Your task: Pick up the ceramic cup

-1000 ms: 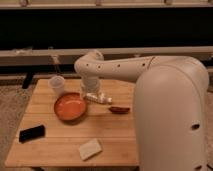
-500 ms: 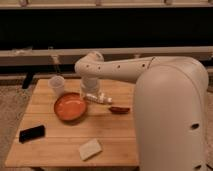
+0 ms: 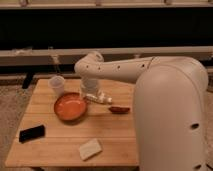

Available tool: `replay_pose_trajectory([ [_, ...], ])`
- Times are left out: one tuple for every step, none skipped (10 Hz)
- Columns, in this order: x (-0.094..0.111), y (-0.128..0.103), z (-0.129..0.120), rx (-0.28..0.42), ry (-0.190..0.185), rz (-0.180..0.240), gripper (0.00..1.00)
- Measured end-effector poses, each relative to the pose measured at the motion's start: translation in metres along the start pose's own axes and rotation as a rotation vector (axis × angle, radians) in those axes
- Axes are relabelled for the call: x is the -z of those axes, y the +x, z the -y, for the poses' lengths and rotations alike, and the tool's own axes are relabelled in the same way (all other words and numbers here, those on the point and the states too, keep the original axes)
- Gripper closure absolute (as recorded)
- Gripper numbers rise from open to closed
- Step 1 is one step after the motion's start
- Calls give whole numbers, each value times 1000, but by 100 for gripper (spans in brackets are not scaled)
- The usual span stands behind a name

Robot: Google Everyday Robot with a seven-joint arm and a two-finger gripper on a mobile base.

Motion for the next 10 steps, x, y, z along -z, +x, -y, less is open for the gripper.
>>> replay_pose_trajectory([
  [2, -9, 0, 6, 1, 1, 35],
  [5, -22, 0, 9, 1, 4, 35],
  [6, -35, 0, 16, 4, 6, 35],
  [8, -45, -2, 22, 6, 9, 35],
  [10, -59, -5, 33, 9, 13, 35],
  [11, -71, -9, 43, 10, 16, 35],
  [13, -80, -13, 53, 10, 20, 35],
  [17, -92, -20, 71, 12, 26, 35],
  [19, -102, -27, 87, 11, 32, 35],
  [21, -108, -34, 102, 11, 36, 35],
])
